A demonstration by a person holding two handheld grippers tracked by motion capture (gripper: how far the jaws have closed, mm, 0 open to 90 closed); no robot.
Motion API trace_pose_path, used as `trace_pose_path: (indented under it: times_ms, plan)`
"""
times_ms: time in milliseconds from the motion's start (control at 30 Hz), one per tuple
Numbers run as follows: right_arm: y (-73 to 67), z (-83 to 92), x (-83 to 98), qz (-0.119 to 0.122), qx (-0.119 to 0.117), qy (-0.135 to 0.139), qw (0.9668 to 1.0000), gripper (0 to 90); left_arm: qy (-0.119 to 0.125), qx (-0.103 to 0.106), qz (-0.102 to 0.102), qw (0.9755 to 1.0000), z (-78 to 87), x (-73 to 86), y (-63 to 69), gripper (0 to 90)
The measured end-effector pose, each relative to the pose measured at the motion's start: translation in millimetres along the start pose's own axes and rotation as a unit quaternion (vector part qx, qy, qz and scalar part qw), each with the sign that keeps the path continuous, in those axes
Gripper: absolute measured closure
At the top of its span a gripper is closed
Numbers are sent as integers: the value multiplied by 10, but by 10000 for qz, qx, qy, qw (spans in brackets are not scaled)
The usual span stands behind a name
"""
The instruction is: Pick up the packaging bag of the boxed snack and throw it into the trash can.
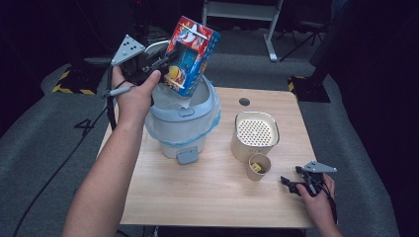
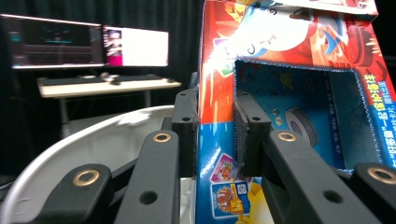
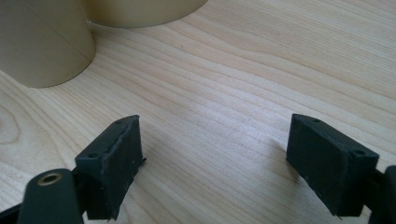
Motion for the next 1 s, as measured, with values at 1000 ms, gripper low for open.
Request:
trace_pose_path:
  times_ms: [1000]
  plan:
    - [-1, 0, 0, 3, 2, 3, 10000, 184, -136, -681, 70, 9976, -227, 251, -124, 727]
Point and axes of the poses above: each handheld gripper's, and its own axes: z roughly backward along the jaws, x roughly out of its underside, y roughly to its right, the point moved 5 cm from there along -z, roughly forward along the jaws, and after that the axes turned 4 degrees about -z, right-handed, at the moved point
